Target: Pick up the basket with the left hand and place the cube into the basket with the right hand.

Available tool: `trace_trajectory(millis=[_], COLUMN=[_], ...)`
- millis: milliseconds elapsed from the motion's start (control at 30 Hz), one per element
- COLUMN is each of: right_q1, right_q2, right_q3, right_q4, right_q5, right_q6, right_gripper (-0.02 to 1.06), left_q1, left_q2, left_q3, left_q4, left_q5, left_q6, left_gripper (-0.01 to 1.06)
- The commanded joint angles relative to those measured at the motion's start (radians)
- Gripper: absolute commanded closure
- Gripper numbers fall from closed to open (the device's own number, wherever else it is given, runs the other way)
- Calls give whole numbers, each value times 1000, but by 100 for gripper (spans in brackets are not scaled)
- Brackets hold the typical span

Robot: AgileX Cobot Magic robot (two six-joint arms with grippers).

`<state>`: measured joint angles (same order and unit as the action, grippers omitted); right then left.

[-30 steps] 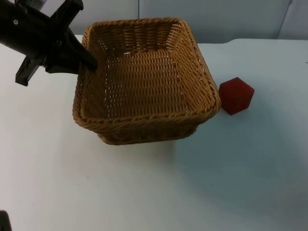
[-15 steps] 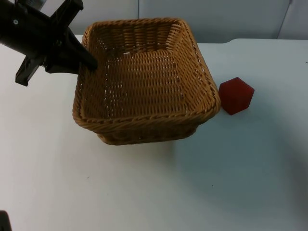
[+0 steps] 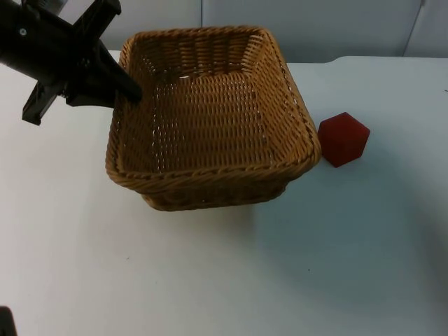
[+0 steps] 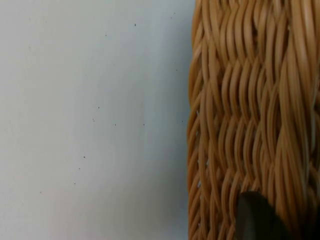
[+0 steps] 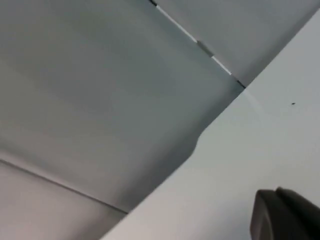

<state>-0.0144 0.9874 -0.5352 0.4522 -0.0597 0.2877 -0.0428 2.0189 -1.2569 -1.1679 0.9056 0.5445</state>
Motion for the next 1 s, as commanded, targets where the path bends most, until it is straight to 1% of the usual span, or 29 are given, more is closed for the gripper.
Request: trace_trajectory(millis=[0, 33, 67, 133, 200, 233, 267, 300, 367, 467, 533, 667, 800, 933, 967], right_q1=[0, 0, 0, 0, 0, 0, 0, 0, 0, 0, 0, 0, 0, 0, 0], right_q2=[4, 4, 4, 4, 4, 4, 4, 4, 4, 4, 3, 3, 3, 3, 3], right_q3=[-5, -5, -5, -5, -5, -5, -5, -5, -5, -5, -5, -5, -5, -5, -5], right_q4=[-79, -95, -95, -122, -142, -144, -144, -144, -142, -142, -103, -80, -78, -8, -8], right_q5=[34, 60, 60, 86, 125, 140, 140, 160, 204, 230, 263, 272, 283, 299, 299], right_q6=[-118, -153, -153, -242, -299, -330, -330, -371, -415, -419, -419, -419, -417, -417, -417], right_gripper=[105, 105, 105, 105, 105, 105, 105, 105, 105, 105, 105, 105, 105, 105, 105], left_q1=[2, 2, 2, 2, 2, 2, 2, 2, 2, 2, 2, 2, 2, 2, 2], left_q2=[-6, -6, -6, -6, -6, -6, -6, -6, -6, -6, -6, -6, -6, -6, -6], left_q3=[-10, -10, -10, -10, -10, -10, -10, -10, -10, -10, -10, -10, -10, -10, -10], left_q4=[-34, -34, -34, -34, -34, -34, -34, -34, -34, -34, -34, -34, -34, -34, -34], left_q5=[24, 24, 24, 24, 24, 24, 24, 24, 24, 24, 24, 24, 24, 24, 24], left_q6=[-3, -3, -3, -3, -3, -3, -3, -3, -3, -3, -3, -3, -3, -3, -3], left_gripper=[105, 105, 105, 105, 105, 105, 105, 105, 105, 105, 105, 105, 105, 105, 105])
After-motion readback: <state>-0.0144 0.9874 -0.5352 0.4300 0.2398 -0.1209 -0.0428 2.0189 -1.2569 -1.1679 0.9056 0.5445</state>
